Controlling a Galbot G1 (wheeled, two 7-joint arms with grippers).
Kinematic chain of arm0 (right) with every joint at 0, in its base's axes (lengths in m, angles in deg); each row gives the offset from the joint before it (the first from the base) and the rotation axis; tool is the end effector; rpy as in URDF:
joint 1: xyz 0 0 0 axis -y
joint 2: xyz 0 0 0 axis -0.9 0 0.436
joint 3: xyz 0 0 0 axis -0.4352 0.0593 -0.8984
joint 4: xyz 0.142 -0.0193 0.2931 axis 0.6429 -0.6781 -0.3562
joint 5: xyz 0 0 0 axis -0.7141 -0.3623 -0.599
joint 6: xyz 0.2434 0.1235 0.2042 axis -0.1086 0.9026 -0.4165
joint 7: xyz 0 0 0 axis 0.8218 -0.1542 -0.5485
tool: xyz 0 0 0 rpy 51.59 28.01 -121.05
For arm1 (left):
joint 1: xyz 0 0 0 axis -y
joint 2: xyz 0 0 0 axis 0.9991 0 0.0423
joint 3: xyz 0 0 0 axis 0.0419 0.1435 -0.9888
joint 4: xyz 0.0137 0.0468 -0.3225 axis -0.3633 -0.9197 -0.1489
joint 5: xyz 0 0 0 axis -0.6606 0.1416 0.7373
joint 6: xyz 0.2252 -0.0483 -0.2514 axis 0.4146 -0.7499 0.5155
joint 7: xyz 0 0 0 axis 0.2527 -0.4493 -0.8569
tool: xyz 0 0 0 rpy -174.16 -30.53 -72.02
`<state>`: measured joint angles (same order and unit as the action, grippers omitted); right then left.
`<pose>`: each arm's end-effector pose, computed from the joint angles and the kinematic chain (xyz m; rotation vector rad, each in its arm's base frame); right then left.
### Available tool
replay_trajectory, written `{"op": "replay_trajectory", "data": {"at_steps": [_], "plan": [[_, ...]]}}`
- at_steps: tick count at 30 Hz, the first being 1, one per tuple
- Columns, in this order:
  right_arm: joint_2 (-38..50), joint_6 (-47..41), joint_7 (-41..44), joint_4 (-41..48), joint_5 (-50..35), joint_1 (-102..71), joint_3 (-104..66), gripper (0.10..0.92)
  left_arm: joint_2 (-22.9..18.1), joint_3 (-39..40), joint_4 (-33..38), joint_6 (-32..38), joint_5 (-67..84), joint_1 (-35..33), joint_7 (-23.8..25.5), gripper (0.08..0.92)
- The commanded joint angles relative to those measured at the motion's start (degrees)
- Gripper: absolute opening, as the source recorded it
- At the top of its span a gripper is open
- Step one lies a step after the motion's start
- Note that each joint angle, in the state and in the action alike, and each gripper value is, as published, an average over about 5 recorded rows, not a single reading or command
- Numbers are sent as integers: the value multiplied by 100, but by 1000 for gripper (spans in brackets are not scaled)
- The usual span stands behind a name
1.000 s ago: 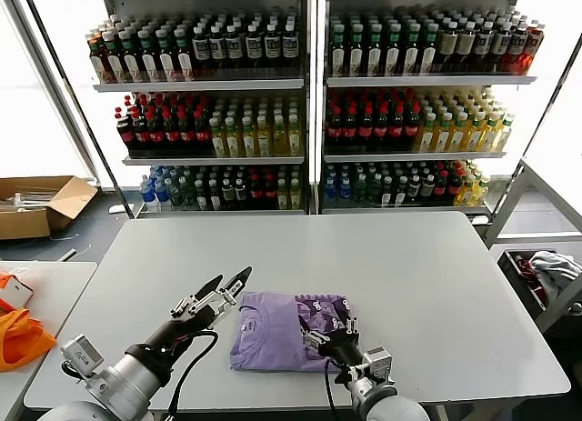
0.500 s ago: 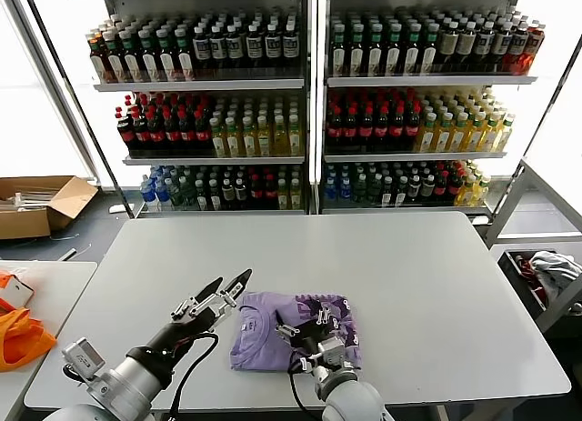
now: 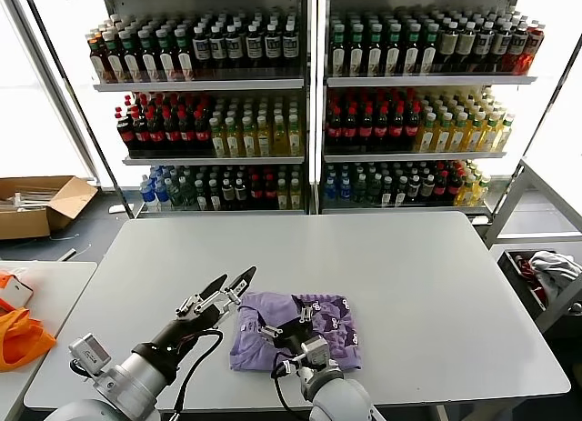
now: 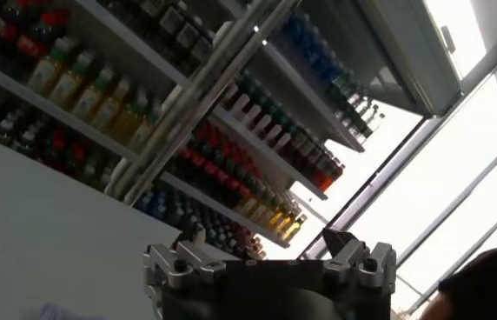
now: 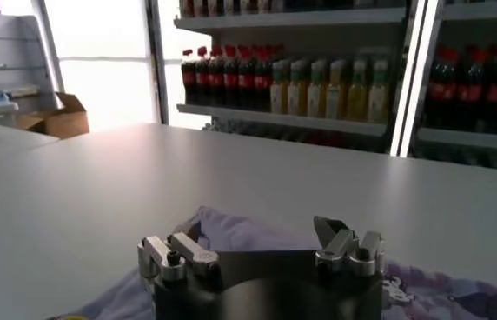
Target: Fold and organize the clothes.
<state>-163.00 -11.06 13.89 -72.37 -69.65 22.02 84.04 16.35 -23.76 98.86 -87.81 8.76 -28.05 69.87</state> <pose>0.2431 0.1365 -0.2858 0.6783 -2.7556 0.1149 0.1695 0.0318 -0.1378 -0.6817 -2.6142 0.9568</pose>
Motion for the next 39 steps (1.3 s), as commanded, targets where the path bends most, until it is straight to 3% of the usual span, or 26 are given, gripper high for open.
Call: {"op": "replay_trajectory", "data": {"at_steps": [1,5,10,18,22,31,39], "plan": [[-180,-220,47,628,306,191,319,823,6,20,-23,1,-12,26,17,823],[-93,-546,-97,784,342,278,342,823,-12,-60,-8,2,-1,-18,41,823],[176,-604,-272,227,-27,236,250,823,-50,-36,-74,7,-2,29,62,823],[1049,457,19,-1953,-1067,34,-856,823,-41,89,-208,9,-103,151,106,823],[1675,638,297,-2492,-1511,-406,-2043,823,-69,92,-330,66,-380,139,271,823],[1431,1404,1355,-2161,-1552,-2303,-4725,823,-43,-416,-604,176,-820,218,586,823],[1090,1869,1703,-1530,-1984,-3043,-5947,823,45,-1048,-1047,504,-1792,118,934,823]]}}
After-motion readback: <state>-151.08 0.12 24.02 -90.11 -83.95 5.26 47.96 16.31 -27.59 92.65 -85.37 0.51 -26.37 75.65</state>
